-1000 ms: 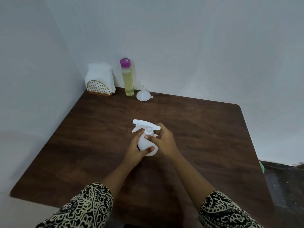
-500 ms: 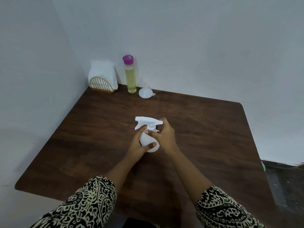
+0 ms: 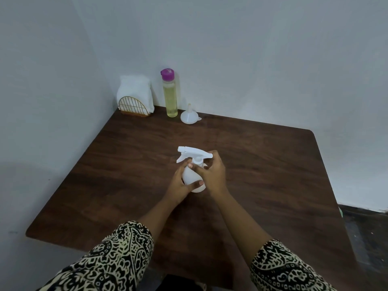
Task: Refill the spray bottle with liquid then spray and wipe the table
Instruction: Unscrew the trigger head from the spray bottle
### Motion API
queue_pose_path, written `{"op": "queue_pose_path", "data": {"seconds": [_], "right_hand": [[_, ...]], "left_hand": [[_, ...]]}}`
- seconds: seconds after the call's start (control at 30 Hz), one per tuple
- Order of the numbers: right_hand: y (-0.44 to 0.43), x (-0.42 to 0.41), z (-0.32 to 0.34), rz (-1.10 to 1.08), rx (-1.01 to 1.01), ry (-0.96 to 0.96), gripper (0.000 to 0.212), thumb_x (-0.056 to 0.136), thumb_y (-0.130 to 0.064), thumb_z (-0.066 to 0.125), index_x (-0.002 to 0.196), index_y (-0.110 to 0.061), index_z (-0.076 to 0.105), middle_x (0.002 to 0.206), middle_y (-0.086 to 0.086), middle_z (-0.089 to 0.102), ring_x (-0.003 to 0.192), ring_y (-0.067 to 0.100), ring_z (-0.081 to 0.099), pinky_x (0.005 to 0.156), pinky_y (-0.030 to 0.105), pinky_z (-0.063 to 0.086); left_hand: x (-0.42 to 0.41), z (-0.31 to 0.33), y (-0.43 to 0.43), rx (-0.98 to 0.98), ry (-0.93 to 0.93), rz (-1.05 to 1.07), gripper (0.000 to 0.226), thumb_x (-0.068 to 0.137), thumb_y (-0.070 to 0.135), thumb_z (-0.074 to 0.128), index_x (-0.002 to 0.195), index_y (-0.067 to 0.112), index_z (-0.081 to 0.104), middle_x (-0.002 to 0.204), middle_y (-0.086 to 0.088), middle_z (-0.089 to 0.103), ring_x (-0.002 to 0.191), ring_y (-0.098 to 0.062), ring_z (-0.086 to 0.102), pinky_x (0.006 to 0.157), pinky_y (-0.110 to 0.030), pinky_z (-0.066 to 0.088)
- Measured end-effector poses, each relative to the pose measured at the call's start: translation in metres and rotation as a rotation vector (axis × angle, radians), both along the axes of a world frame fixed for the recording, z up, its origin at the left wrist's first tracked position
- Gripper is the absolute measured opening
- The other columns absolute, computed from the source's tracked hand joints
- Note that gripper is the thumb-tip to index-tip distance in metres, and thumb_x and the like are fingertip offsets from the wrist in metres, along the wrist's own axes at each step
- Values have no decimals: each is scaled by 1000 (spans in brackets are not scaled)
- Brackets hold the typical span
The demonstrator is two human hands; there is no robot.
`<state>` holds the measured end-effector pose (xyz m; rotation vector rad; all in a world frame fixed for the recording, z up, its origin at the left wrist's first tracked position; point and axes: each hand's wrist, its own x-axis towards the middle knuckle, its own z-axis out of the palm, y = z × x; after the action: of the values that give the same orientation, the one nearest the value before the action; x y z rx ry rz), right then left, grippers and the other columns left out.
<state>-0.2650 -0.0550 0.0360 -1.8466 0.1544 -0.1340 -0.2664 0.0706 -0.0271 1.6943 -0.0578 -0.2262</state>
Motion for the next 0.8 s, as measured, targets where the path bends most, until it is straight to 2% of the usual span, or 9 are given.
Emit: {"op": "queue_pose_path", "data": {"seconds": [0.07,0.17,0.2,0.27,0.33,0.4,0.53,0.67,0.8], "right_hand": [[-2,0,-1,7,17,-3,30,73,-25,80,89,-22,55,96,0,65,90,13,63,76,30,54],[-12,0,-5,132,101,34,29,77,-20,73,96,-37,60,107,-3,67,103,14,63,91,45,52],[-15,0,-5,195,120,59,35,77,-19,71,100,-42,58,113,-3,66,108,14,61,95,44,50],[-17,-2,-4,273,103,75,51,76,-20,74,113,-47,50,126,-6,59,117,9,55,98,34,47],[-13,-3,-3,209,59,32,60,72,-25,81,120,-38,48,127,-9,55,116,7,53,92,24,47],[-5,-2,-2,95,13,-9,56,69,-26,84,114,-24,50,116,-5,58,106,9,57,83,22,49],[2,0,2,-13,-15,-53,36,72,-21,81,96,-18,55,98,-1,62,89,9,60,73,20,48],[-9,1,4,88,10,-1,31,75,-16,78,92,-33,57,105,3,64,99,14,62,85,36,54],[-18,5,6,193,52,43,34,77,-8,71,107,-23,62,112,0,67,106,16,62,92,45,52]], "left_hand": [[1,-1,0,18,0,3,77,70,28,84,136,23,45,134,1,56,122,-15,55,98,-38,50],[0,-1,0,7,10,21,74,71,22,84,134,25,46,130,5,58,118,-13,57,90,-29,53],[0,0,-1,-3,13,24,72,72,17,83,134,23,47,128,5,59,116,-11,58,86,-24,53],[-1,0,-1,-13,-1,23,70,74,10,81,135,19,47,127,5,60,113,-5,59,82,-17,51],[0,1,-2,-8,0,22,70,74,7,80,134,19,47,125,8,60,111,3,58,81,-12,48],[0,1,-2,-5,-3,13,67,74,8,80,132,22,48,124,10,61,112,3,58,83,-13,49],[2,-3,1,0,-10,-8,73,71,23,84,134,23,48,131,3,58,121,-13,56,97,-34,50],[2,-3,3,32,-10,-4,76,70,32,83,135,29,45,132,7,55,120,-12,55,95,-33,52],[1,-2,2,7,-7,8,80,64,38,82,134,29,46,130,8,57,117,-9,56,92,-29,52]]}}
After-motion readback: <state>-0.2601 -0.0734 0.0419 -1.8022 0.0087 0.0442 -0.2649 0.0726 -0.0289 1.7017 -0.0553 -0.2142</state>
